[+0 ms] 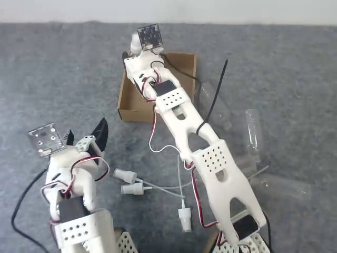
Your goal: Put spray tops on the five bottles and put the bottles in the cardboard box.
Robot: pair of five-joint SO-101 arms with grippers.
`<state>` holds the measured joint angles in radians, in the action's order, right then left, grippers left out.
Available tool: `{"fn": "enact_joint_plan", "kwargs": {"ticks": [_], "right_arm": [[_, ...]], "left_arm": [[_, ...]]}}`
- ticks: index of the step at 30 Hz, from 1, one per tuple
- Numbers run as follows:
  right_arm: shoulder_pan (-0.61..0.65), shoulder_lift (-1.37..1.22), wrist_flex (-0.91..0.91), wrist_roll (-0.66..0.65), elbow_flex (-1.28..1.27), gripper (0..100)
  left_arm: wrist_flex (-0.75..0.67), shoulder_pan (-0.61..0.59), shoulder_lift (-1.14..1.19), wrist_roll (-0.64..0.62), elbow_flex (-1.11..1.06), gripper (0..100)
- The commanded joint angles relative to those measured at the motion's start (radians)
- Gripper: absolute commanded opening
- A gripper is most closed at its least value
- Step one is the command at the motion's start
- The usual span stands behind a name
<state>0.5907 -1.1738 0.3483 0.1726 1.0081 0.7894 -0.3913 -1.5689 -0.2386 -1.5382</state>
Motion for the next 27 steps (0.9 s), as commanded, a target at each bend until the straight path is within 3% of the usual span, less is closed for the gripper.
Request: {"fn": "enact_joint_plan", "kwargs": {"ticks": [1, 9, 18, 27], "right_arm": [[0.008, -0.008, 0.008, -0.009, 0.106, 13.2], [0.019, -0.073, 0.154, -0.008, 0.249, 33.2], [0.021, -0.087, 0.176, -0.008, 0.299, 33.0], [0.021, -0.096, 0.343, -0.003, 0.440, 33.1]], "left_arm": [[-0.023, -0.003, -0.011, -0.006, 0.012, 32], [-0.023, -0.003, -0.011, -0.006, 0.012, 32], [-0.023, -0.003, -0.011, -0.006, 0.010, 32], [-0.023, -0.002, -0.011, -0.006, 0.010, 32]]}}
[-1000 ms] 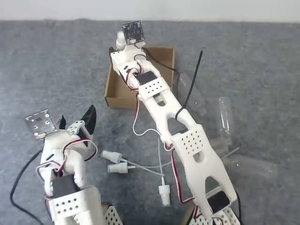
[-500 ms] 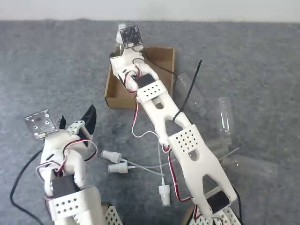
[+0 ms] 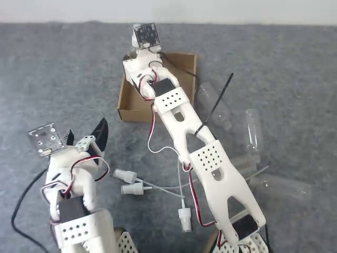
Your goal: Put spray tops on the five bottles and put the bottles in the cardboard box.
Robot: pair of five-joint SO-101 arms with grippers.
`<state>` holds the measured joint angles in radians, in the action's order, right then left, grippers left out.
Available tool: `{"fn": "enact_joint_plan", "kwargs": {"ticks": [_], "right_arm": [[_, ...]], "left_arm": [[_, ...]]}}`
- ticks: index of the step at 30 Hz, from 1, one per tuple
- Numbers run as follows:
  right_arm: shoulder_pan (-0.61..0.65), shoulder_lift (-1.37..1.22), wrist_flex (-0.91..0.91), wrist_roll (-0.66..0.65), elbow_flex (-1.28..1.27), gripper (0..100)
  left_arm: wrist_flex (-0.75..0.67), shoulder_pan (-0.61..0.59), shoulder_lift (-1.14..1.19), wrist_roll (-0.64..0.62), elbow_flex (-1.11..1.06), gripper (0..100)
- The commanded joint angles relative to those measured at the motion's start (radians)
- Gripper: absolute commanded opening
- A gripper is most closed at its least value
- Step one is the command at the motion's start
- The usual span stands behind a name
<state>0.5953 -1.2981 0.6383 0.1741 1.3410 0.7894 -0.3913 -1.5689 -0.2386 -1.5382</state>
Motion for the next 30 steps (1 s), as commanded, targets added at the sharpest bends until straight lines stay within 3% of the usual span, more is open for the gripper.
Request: {"fn": "enact_joint_plan", "kwargs": {"ticks": [1, 30], "right_arm": [[0.016, 0.028, 0.077, -0.005, 0.124, 33.1], [0.042, 0.045, 0.621, -0.003, 0.342, 33.0]], "left_arm": [[-0.023, -0.002, -0.011, -0.006, 0.010, 32], [-0.028, -0.003, -0.011, -0.006, 0.010, 32]]}}
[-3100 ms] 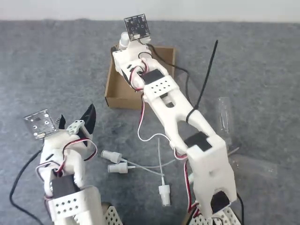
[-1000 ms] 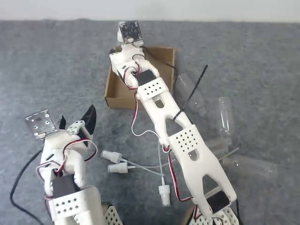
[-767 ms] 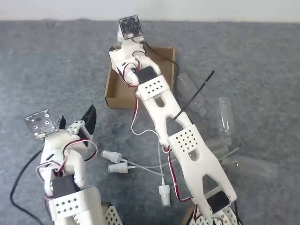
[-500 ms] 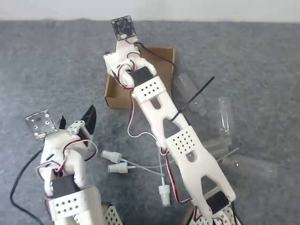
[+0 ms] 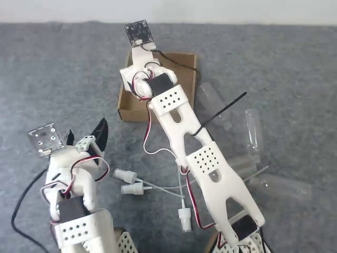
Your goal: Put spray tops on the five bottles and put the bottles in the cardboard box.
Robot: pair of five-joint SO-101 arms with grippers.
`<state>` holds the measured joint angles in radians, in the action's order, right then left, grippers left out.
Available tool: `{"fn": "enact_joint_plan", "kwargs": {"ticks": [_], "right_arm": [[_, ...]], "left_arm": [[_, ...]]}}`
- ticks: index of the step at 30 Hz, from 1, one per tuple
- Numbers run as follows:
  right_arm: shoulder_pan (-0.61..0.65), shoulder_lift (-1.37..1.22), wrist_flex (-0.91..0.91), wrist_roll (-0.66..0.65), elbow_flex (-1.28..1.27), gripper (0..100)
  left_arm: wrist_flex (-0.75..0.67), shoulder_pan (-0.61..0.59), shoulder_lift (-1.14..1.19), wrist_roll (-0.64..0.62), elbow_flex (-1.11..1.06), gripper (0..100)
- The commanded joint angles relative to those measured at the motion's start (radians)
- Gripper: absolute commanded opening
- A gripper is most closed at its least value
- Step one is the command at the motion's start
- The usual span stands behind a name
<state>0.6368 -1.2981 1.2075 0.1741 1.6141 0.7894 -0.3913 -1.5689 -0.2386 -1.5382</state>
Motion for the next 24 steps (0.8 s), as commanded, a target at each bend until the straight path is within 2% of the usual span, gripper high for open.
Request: {"fn": "enact_joint_plan", "kwargs": {"ticks": [1, 8, 15, 21, 24], "right_arm": [[0.001, 0.054, 0.073, -0.003, 0.069, 33.0], [0.001, 0.114, 0.220, -0.003, 0.069, 33.0], [0.007, 0.143, 0.285, -0.002, 0.068, 32.8], [0.008, 0.156, 0.271, -0.002, 0.068, 19.2], [0.010, 0.191, 0.292, -0.002, 0.068, 18.4]], "left_arm": [[-0.028, -0.003, -0.011, -0.006, 0.010, 32], [-0.028, -0.003, -0.011, -0.006, 0.010, 32], [-0.028, -0.003, -0.011, -0.006, 0.010, 32], [-0.028, -0.003, -0.011, -0.006, 0.010, 32], [-0.028, -0.003, -0.011, -0.006, 0.010, 32]]}}
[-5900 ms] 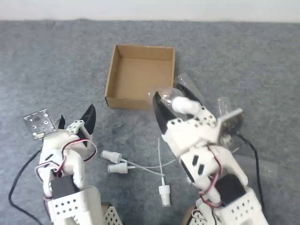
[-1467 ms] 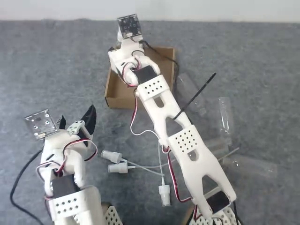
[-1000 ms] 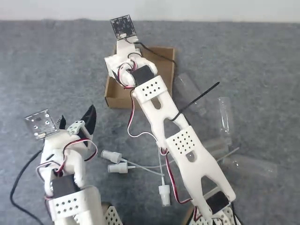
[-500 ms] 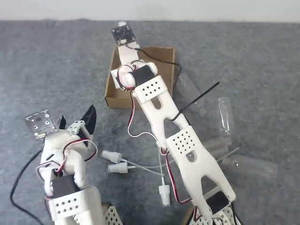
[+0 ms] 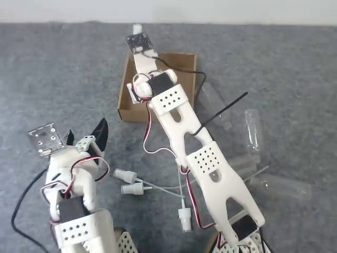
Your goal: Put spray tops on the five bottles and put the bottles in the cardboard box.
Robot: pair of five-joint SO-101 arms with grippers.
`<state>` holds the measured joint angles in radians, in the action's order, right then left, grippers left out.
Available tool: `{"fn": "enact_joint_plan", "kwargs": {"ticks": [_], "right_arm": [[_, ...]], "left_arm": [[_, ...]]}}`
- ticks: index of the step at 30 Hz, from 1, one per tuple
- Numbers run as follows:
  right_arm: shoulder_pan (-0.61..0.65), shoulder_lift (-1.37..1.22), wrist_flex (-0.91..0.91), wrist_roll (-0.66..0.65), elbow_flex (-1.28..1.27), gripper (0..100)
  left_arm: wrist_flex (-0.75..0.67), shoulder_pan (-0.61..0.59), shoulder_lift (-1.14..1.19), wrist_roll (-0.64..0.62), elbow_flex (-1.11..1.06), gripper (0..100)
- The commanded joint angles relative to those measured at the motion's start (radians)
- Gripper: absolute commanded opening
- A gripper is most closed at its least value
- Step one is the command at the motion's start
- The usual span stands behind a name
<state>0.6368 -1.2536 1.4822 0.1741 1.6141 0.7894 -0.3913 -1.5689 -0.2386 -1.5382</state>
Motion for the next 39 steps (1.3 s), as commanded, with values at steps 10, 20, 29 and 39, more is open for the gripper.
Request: {"fn": "enact_joint_plan", "kwargs": {"ticks": [10, 20, 29, 39], "right_arm": [[0.007, 0.303, 0.165, -0.009, 0.068, 18.4], [-0.002, 0.390, 0.315, -0.178, 0.068, 18.4], [-0.025, 0.427, 0.320, -0.190, 0.060, 18.1], [-0.067, 0.650, 0.318, -0.196, -0.229, 18.4]], "left_arm": [[-0.029, -0.003, -0.011, -0.006, 0.010, 32], [-0.029, -0.003, -0.011, -0.006, 0.010, 32], [-0.029, -0.003, -0.011, -0.006, 0.008, 32], [-0.029, -0.003, -0.011, -0.006, 0.008, 32]]}}
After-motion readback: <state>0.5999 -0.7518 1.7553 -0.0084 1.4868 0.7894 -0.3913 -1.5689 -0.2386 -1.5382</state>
